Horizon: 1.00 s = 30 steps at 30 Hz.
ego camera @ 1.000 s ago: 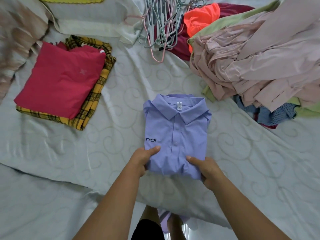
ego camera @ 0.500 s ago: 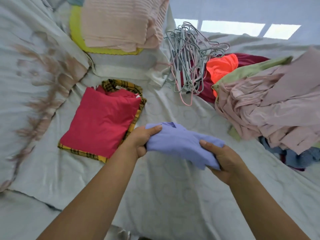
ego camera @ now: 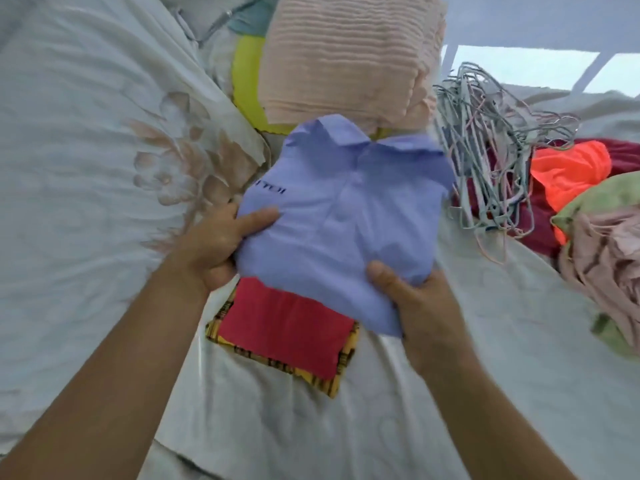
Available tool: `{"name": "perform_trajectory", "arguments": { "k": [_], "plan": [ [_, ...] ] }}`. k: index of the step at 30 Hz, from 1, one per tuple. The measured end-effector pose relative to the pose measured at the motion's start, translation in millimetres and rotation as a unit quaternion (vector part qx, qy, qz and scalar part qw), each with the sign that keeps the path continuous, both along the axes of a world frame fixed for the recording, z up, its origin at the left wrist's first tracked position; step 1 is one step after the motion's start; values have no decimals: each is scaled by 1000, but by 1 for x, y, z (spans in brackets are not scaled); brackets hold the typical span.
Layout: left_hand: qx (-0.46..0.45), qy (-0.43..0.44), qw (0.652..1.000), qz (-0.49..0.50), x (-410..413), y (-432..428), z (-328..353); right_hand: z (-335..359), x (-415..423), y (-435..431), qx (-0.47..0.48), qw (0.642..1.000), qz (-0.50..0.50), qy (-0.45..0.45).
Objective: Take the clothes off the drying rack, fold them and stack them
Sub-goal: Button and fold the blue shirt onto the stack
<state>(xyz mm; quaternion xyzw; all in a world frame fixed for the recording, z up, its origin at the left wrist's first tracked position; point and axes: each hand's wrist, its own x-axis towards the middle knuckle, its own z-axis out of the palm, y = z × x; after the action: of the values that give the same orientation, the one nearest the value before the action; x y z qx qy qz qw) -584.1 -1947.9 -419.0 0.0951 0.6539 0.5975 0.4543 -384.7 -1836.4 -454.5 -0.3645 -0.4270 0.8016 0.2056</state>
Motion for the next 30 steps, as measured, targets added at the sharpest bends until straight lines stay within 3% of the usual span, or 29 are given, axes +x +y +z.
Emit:
{"name": "perform_trajectory", "arguments": {
  "k": [3,7,12,16,17,19,21,23,25,30],
  "plan": [
    [-109,-39,993,38,-15,-59,-67,-69,-14,-57,-19,993,38,-114],
    [-294,-42,951,86,-11,-119,-162,-148,-15,-103,-41,963,95,-248],
    [-266,-27,955,126,-7,-120,-174,-153,-20,-99,-67,978,75,-184],
    [-286,29,947,146,-7,-117,-164,-153,-26,-94,-110,974,46,-192],
    [-320,88,934,131,-5,-116,-162,-152,-27,-93,-111,974,47,-194],
    [-384,308,868,62,3,-112,-160,-152,-29,-93,-108,973,46,-197],
    [-305,493,814,-41,23,-102,-164,-151,-29,-93,-109,973,35,-198],
    [-243,581,756,-177,49,-88,-179,-151,-29,-93,-112,973,30,-199],
    [-270,592,715,-256,65,-79,-196,-151,-30,-91,-93,973,47,-204],
    [-341,523,724,-292,61,-63,-199,-142,-4,-57,-99,968,76,-217]
  ]
}}
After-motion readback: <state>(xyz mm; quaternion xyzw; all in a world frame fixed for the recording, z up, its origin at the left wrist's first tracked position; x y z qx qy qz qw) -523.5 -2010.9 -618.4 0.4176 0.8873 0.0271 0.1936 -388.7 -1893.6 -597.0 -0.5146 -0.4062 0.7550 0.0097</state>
